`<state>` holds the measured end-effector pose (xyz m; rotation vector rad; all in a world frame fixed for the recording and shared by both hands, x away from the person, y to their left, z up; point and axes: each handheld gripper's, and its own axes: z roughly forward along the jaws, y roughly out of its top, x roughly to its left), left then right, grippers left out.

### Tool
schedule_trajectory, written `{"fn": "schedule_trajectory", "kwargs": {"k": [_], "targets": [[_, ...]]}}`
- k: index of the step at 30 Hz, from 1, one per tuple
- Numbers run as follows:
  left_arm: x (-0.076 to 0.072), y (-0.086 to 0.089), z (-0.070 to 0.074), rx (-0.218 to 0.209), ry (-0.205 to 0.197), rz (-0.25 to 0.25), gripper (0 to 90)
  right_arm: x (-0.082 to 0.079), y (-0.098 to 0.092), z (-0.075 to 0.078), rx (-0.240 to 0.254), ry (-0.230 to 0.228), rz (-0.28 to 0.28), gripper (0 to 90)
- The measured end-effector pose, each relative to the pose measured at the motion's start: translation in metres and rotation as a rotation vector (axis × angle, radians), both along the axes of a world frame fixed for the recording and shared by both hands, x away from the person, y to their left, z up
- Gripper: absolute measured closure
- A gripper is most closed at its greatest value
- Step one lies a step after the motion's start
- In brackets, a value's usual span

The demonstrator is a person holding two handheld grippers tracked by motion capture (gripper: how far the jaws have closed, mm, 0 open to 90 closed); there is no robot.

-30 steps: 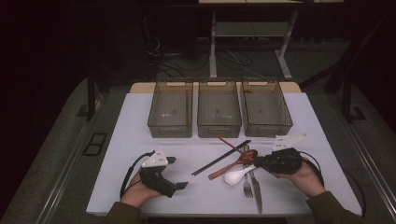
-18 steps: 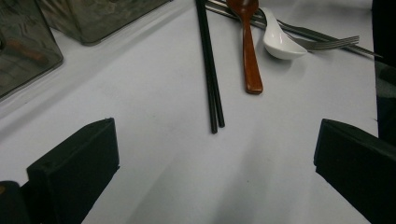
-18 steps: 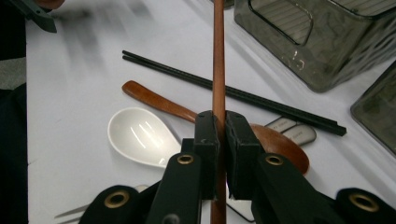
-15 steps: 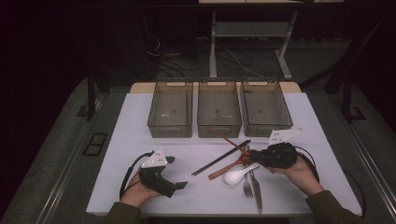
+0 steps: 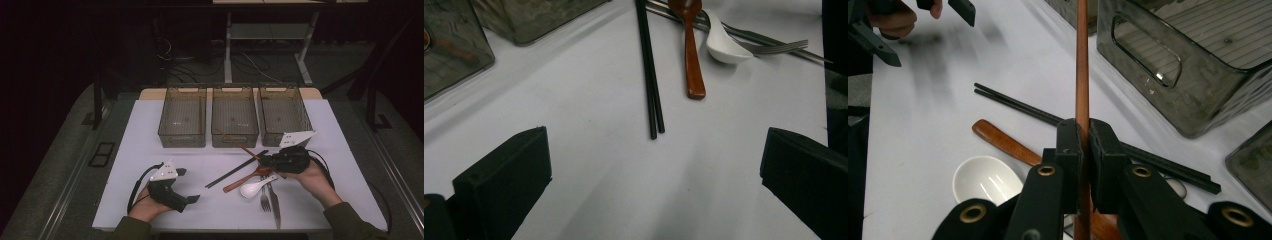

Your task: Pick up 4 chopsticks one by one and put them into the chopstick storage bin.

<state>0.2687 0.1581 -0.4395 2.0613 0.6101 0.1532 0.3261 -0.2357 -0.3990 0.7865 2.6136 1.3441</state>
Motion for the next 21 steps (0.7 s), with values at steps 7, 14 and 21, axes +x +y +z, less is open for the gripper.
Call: {"fn": "schedule_trajectory", "kwargs": {"k": [7,14,21], "targets": [[0.0,-0.001,0.0,0.002,-0.001,-0.002,0.0,0.01,0.006,0.003,0.022,-0.001,-0.011,83.9],[0.0,-0.001,0.0,0.002,0.002,-0.006,0.0,0.017,0.016,0.002,0.035,0.006,-0.009,83.9],[0.0,-0.002,-0.001,0.002,0.006,-0.009,0.0,0.025,0.025,0.006,0.047,-0.001,-0.01,83.9]]}}
